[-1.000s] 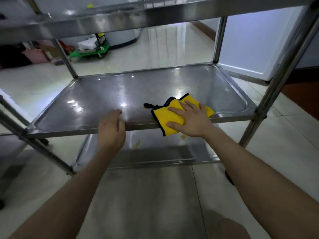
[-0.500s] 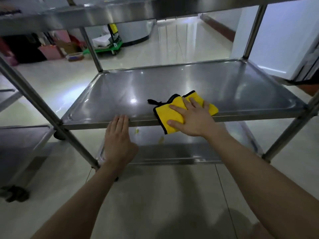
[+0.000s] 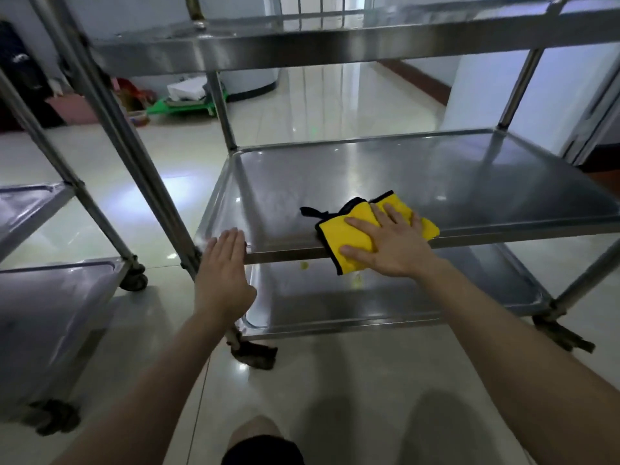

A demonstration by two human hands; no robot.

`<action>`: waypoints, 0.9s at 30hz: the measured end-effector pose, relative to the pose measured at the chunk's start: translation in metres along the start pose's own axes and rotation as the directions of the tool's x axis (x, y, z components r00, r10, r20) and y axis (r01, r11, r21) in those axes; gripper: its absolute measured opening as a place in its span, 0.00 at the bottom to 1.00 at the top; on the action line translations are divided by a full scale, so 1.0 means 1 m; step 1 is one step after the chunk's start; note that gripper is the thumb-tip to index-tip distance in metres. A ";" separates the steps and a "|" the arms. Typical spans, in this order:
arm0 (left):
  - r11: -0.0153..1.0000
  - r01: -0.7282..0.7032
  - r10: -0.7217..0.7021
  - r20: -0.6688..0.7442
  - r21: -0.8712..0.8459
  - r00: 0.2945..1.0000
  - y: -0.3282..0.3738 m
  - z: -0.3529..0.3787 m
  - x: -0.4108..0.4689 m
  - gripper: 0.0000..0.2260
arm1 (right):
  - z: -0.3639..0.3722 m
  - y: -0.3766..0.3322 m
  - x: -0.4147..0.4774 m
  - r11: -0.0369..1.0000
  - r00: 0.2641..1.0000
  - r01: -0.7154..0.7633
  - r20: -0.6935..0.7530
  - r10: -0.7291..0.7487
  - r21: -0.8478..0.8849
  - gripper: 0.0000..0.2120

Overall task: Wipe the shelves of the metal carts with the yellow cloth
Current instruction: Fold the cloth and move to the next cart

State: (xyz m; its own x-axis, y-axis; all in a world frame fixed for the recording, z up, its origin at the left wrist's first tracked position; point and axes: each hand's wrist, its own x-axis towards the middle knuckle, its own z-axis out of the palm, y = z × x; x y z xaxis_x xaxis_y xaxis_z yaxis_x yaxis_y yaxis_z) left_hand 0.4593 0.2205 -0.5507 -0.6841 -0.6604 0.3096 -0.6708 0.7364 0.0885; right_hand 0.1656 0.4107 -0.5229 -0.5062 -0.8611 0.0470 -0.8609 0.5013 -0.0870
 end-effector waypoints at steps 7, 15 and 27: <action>0.986 -0.085 0.074 -0.077 -0.145 0.994 -0.003 0.004 -0.004 0.45 | 0.013 -0.096 0.016 1.000 1.000 0.016 -0.007 -0.017 -0.027 0.43; 0.577 0.229 -0.668 -0.292 -0.784 0.684 -0.036 -0.012 -0.009 0.31 | -0.005 -0.116 0.033 0.998 0.972 -0.056 0.228 0.049 0.024 0.45; 0.635 0.131 -0.496 -0.271 -0.761 0.825 -0.058 -0.012 0.034 0.16 | 0.005 -0.173 0.194 0.985 0.972 -0.169 0.172 0.163 0.021 0.51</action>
State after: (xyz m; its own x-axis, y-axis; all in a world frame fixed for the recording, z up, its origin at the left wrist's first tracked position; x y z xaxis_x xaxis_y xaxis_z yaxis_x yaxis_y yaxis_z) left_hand 0.4784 0.1571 -0.5335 -0.1539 -0.8700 0.4685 -0.2978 0.4929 0.8175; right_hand 0.2167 0.1561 -0.5039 -0.6231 -0.7695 -0.1397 -0.7617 0.6377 -0.1149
